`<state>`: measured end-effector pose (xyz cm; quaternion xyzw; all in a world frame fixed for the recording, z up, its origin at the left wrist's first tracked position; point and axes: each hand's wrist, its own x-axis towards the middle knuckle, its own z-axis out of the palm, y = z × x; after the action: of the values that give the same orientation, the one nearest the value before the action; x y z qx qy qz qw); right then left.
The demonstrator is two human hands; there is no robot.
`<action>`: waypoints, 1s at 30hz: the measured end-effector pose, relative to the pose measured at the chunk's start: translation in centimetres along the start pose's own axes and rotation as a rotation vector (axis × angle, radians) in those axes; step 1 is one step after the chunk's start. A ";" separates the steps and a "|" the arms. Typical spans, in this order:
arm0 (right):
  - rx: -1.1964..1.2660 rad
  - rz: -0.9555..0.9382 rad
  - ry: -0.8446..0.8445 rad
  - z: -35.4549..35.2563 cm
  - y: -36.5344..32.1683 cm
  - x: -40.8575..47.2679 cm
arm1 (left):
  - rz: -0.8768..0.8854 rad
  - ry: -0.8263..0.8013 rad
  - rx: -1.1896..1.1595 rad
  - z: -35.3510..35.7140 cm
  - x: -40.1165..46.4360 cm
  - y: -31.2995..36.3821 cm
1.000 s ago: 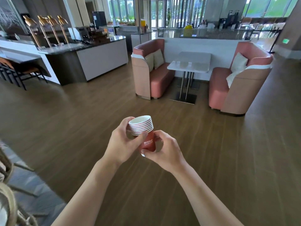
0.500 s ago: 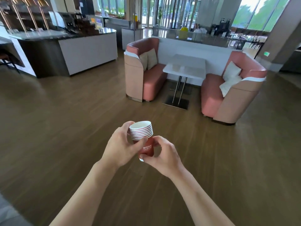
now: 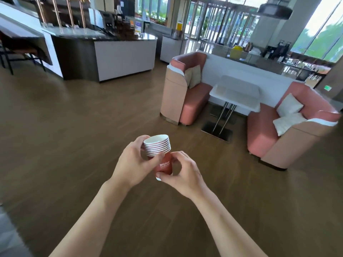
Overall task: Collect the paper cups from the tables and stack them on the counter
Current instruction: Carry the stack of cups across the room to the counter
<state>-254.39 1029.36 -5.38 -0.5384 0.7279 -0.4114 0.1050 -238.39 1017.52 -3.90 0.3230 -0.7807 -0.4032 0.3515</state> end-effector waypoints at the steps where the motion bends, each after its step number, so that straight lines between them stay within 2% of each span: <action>1: 0.001 -0.018 -0.008 0.8 -0.3 0.9 | -0.008 0.018 0.000 -0.8 0.4 -0.6; 9: 0.001 -0.166 -0.089 6.7 -1.6 7.5 | -0.076 0.153 0.030 -6.0 3.0 -4.6; 17: 0.104 -0.258 -0.132 9.1 0.0 16.0 | -0.098 0.222 0.047 -6.9 9.8 -6.6; 22: 0.163 -0.263 -0.106 7.7 3.2 24.1 | -0.072 0.224 0.056 -4.7 18.4 -6.4; 30: 0.172 -0.204 -0.043 3.3 12.2 35.4 | -0.049 0.150 0.095 3.0 32.5 -5.9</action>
<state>-275.00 997.97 -5.88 -0.6073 0.6292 -0.4690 0.1238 -257.22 990.34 -0.86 0.3877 -0.7624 -0.3489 0.3831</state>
